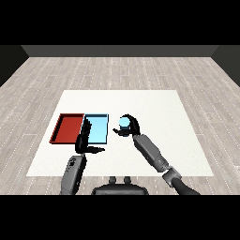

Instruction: Pick the blue can and put it in the blue box

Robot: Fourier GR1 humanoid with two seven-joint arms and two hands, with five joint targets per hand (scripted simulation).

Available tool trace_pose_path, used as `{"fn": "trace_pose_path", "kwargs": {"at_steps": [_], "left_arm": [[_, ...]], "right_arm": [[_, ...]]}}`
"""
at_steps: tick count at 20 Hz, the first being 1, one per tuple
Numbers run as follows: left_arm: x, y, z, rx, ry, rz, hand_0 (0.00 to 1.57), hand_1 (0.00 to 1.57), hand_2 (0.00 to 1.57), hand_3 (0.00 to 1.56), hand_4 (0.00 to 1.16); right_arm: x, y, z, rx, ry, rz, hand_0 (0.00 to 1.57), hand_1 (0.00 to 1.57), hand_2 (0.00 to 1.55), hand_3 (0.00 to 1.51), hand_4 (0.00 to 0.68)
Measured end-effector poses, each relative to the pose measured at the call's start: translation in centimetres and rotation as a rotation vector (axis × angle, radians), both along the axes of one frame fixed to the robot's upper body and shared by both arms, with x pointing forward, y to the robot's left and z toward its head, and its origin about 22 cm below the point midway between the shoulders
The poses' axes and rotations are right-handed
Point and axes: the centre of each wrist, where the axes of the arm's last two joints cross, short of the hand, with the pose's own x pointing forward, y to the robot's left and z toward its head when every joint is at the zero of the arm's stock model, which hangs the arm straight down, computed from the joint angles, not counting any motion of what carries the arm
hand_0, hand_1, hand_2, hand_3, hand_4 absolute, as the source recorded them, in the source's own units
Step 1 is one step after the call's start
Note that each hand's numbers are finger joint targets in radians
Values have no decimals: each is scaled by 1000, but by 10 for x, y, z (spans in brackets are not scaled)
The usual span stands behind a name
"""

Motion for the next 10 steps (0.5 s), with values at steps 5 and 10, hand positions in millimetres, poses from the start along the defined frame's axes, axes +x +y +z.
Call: {"fn": "trace_pose_path", "kwargs": {"at_steps": [5,10], "left_arm": [[4,-13,1,-18,37,-49,0,0,0,0,0],[16,-19,5,-12,54,-71,0,0,0,0,0]], "right_arm": [[2,3,20,13,-62,24,1429,1429,1451,1423,660],[-7,-20,31,15,-73,27,1429,1429,1451,1423,660]]}}
